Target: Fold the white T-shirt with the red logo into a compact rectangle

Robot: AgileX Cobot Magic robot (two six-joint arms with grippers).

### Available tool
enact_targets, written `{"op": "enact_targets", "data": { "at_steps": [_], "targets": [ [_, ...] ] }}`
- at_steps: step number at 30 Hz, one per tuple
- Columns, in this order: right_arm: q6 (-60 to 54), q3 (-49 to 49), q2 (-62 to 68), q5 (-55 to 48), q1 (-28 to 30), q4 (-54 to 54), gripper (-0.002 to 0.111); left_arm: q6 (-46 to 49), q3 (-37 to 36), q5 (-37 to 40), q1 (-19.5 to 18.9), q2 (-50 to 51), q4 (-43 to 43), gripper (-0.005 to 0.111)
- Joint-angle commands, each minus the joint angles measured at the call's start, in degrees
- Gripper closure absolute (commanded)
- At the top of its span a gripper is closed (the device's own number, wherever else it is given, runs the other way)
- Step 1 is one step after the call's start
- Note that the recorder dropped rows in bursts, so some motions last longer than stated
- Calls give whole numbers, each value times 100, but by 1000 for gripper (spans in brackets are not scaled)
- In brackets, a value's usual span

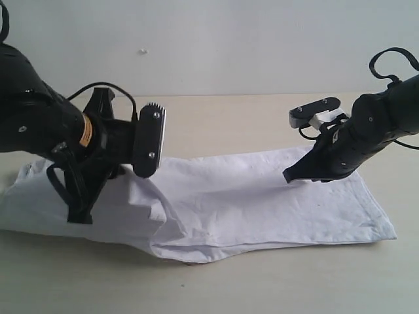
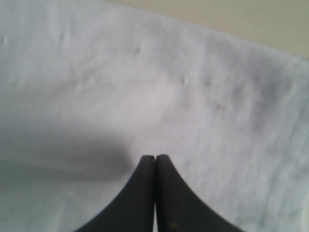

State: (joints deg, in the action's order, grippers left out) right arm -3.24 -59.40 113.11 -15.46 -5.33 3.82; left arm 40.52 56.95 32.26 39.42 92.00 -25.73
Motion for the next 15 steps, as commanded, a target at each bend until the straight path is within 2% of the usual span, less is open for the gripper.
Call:
{"op": "enact_targets", "data": {
  "at_steps": [1,4,6,8,9,11,12,14,15],
  "targets": [
    [8,-45,-34,-48,4,-24,108,-70,183,-540,-224,363,1,107],
    [8,-45,-34,-48,4,-24,108,-252,183,-925,-340,710,144,102],
    [8,-45,-34,-48,4,-24,108,-295,183,-1275,-354,939,194,89],
    [8,-45,-34,-48,4,-24,108,-334,183,-1700,-354,1132,194,70],
    [8,-45,-34,-49,4,-49,108,-333,183,-2086,-354,1255,194,52],
    [8,-45,-34,-49,4,-72,108,-378,183,-2530,-354,1305,194,38],
    [8,-45,-34,-49,4,-72,108,-377,183,-2567,-368,1305,194,39],
    [8,-45,-34,-49,4,-72,108,-377,219,-2481,-490,1238,94,51],
    [8,-45,-34,-49,4,-72,108,-445,219,-2330,-661,1199,94,66]
  ]
}}
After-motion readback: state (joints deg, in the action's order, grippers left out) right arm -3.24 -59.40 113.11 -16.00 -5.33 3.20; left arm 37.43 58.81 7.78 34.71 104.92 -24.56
